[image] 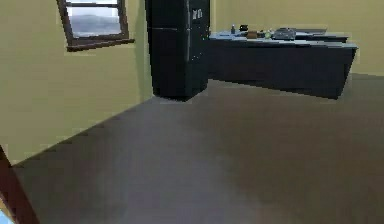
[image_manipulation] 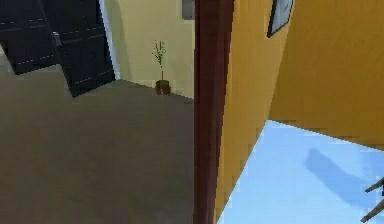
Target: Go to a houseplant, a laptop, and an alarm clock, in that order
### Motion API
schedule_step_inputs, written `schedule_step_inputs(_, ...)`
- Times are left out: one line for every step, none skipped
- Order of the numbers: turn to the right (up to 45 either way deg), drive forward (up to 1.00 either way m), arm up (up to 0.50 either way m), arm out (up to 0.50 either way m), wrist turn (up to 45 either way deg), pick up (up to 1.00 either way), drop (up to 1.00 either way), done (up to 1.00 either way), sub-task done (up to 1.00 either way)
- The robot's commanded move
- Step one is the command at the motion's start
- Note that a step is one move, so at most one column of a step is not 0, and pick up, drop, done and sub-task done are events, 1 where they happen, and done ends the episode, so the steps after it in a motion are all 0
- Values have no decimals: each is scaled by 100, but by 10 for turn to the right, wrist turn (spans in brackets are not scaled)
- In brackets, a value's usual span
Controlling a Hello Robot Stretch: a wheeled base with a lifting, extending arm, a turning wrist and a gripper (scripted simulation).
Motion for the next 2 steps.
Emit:
schedule_step_inputs(270,0,0,0,0,0,0,0,0)
schedule_step_inputs(0,50,0,0,0,0,0,0,0)
